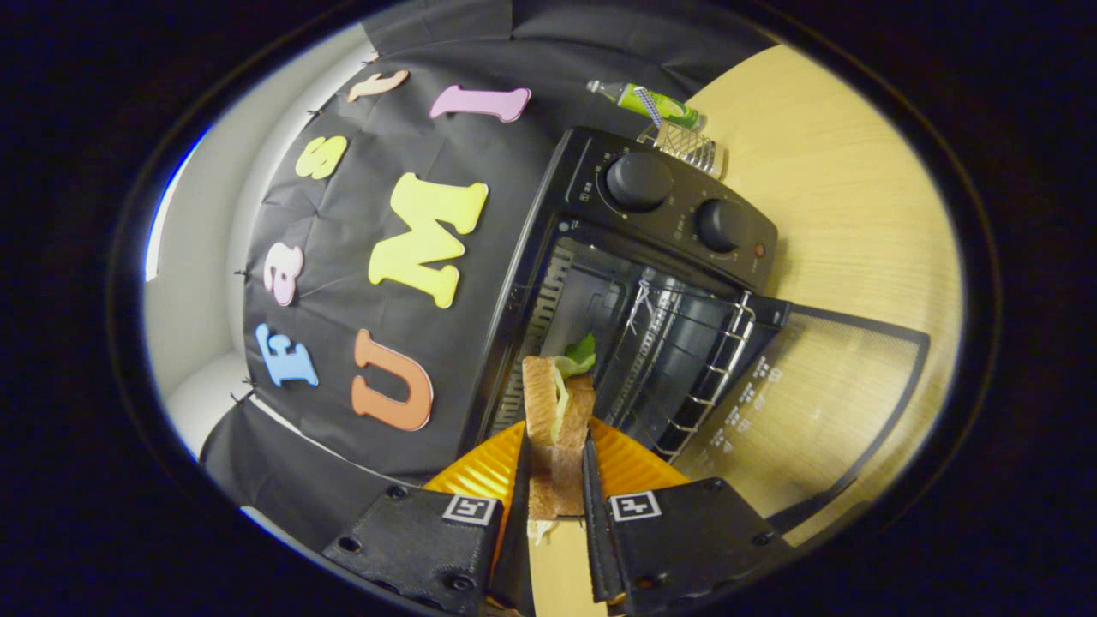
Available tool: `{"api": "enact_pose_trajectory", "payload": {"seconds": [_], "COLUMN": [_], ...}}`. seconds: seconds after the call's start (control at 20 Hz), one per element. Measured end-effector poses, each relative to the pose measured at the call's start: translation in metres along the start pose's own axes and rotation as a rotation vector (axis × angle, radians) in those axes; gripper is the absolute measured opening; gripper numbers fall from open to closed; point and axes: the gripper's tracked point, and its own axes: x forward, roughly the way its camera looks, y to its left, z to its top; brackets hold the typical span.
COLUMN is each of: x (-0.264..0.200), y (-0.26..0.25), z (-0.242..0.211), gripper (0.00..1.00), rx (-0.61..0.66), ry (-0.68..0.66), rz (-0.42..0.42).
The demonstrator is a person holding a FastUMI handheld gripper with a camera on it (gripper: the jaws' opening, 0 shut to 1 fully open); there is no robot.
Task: Open the toaster oven, put the food inside, and close the toaster oven door.
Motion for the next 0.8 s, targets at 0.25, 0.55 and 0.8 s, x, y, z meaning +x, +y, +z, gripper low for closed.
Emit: {"api": "enact_pose_trajectory", "payload": {"seconds": [0.25, 0.55, 0.8], "x": [0.037, 0.058, 0.060], "y": [-0.013, -0.023, -0.029], "z": [0.001, -0.014, -0.024], "gripper": [0.35, 0.41, 0.50], "rx": [0.028, -0.036, -0.294], "ry": [-0.012, 0.046, 0.125], "rz": [-0.055, -0.098, -0.158]}}
